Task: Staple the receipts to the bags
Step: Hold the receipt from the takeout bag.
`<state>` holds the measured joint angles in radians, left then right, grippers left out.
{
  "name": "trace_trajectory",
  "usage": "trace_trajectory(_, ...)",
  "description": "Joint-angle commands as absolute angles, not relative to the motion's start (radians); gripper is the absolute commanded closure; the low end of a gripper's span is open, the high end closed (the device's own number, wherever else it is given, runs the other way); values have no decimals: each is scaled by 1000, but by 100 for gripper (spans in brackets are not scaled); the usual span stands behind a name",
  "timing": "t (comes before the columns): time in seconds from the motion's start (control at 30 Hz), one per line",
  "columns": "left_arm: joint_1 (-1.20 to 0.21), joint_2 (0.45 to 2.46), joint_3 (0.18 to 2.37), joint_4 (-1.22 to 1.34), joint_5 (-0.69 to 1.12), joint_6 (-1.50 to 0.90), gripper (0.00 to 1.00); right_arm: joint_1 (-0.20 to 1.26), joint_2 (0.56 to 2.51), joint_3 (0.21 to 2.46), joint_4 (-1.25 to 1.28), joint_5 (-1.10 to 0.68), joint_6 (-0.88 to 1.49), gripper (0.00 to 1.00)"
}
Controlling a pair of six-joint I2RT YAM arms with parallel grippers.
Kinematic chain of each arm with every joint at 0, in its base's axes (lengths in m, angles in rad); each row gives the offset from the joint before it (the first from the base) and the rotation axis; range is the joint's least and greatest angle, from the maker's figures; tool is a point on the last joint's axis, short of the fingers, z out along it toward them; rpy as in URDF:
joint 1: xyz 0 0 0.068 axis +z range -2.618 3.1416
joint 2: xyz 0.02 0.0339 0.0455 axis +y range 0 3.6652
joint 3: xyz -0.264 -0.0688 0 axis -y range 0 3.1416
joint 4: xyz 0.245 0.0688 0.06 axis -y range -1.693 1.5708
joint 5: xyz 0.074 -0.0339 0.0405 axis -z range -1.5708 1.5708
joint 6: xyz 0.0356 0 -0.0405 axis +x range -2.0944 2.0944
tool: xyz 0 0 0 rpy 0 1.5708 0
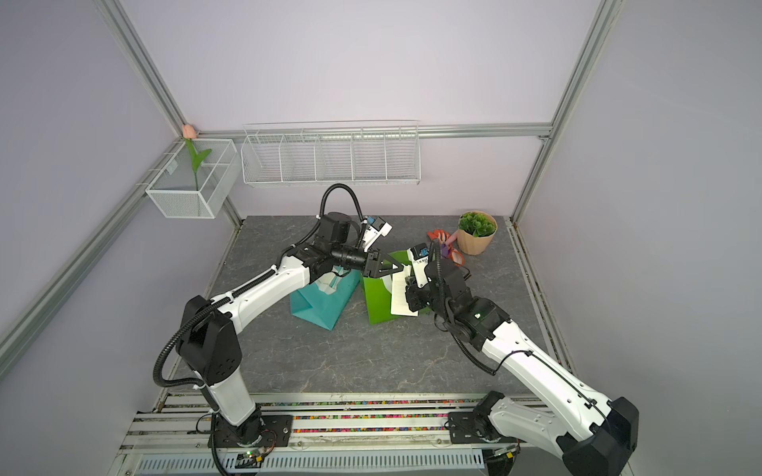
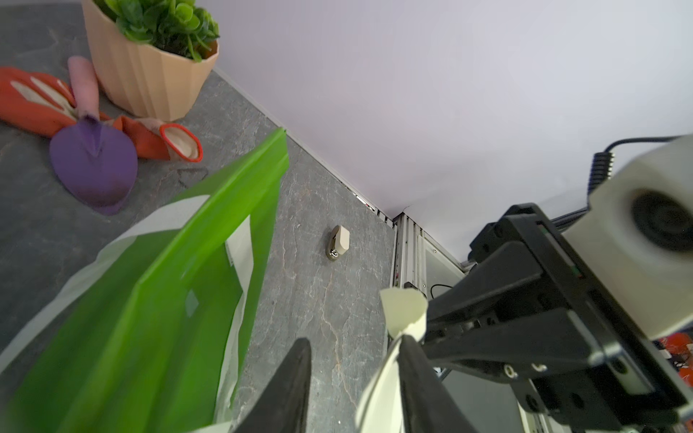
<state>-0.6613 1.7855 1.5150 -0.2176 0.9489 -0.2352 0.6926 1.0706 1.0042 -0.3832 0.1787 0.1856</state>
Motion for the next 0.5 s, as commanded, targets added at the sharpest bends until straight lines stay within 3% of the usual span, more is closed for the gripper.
trace_trajectory(0.0, -666, 1775, 1511, -152, 1016, -258, 75, 699, 1078, 1015, -341, 170, 161, 84)
trace_trajectory(0.1, -667, 1772, 1508, -170, 1025, -247, 91, 698, 1078, 1010, -329, 184, 166, 84)
trace_trajectory(0.3, -666, 1764, 1511, -215, 1042, -225, 100, 698, 1097, 1014, -314, 202, 164, 81)
trace_trajectory(0.33, -666, 1761, 1511, -224, 1042, -218, 100, 699, 1098, 1014, -316, 197, 161, 74)
trace_trajectory(0.47, -637, 1755, 1528, -254, 1064, -182, 100, 686, 1080, 1002, -346, 204, 143, 11)
